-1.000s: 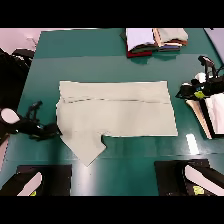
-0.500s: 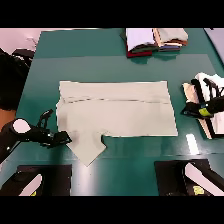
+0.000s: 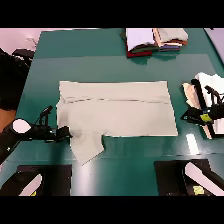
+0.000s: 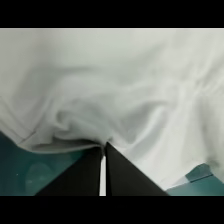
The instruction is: Fold the shirts.
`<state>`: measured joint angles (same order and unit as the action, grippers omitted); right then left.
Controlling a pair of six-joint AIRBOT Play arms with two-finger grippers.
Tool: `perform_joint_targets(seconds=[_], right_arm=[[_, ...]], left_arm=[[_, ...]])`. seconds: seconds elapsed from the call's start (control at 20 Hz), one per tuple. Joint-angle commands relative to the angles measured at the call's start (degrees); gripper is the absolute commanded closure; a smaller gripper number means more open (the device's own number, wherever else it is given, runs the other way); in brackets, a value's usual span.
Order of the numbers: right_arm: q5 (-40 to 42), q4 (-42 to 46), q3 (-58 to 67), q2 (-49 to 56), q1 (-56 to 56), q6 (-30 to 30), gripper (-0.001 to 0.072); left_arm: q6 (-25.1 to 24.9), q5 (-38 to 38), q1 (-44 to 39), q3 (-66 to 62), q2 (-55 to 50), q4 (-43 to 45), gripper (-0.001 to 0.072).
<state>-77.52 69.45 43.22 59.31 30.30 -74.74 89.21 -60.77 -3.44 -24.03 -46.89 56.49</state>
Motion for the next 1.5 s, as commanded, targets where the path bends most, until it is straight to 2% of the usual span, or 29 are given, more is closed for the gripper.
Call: perform_joint_targets(seconds=[0.0, 0.15, 0.3, 0.35, 0.45, 0.55, 0.65, 0.85, 1.0, 1.15, 1.25, 1.45], right_arm=[[-3.8, 2.4, -0.2, 3.7, 4.2, 0.9, 0.0231], [-2.6, 1.2, -2.8, 7.8, 6.1, 1.0, 0.0235], [2.1, -5.0, -8.2, 9.1, 4.3, 2.9, 0.0240], [3.3, -6.0, -9.5, 9.1, 3.0, 3.3, 0.0271], [5.5, -6.7, -10.8, 9.1, -0.7, 3.3, 0.0289], [5.9, -6.7, -10.0, 9.0, -4.3, 3.3, 0.0473], [4.0, -6.2, -7.6, 8.6, -7.4, 3.4, 0.0696], [-2.2, 1.9, -3.9, 0.5, -11.1, 3.1, 0.0694], [-7.4, 6.2, -3.5, -8.9, -11.1, 3.0, 0.0694], [-8.4, 8.1, -3.3, -16.6, -11.2, 2.5, 0.0695], [-7.7, 8.1, -0.3, -17.2, -11.2, 1.2, 0.0696], [-4.9, 6.8, 8.8, -7.9, -11.2, 1.1, 0.0696]], left_arm=[[-1.2, -3.9, 0.0, -3.8, 0.1, 3.3, 0.0686], [-1.2, -4.4, 0.0, -4.6, 0.1, 3.5, 0.0685], [-1.2, -4.4, 0.0, -4.6, 0.1, 3.4, 0.0685], [-1.2, -4.4, 0.0, -4.6, 0.1, 3.4, 0.0685], [-1.2, -4.3, 0.0, -4.6, 0.0, 3.3, 0.0685], [-1.2, -5.1, 0.0, -4.7, 0.1, 3.4, 0.0685], [-1.9, -7.9, 0.0, -5.6, 0.1, 5.9, 0.0685], [-1.0, -14.8, 0.0, -8.5, 4.4, 12.2, 0.0686], [0.8, -22.5, 0.0, -8.6, 13.8, 12.7, 0.0686], [1.0, -29.9, 0.0, -11.1, 19.3, 12.5, 0.0686], [0.7, -28.7, 0.0, -13.9, 18.7, 12.6, 0.0687], [-3.0, -16.3, 0.0, -17.4, 11.4, 13.0, 0.0686]])
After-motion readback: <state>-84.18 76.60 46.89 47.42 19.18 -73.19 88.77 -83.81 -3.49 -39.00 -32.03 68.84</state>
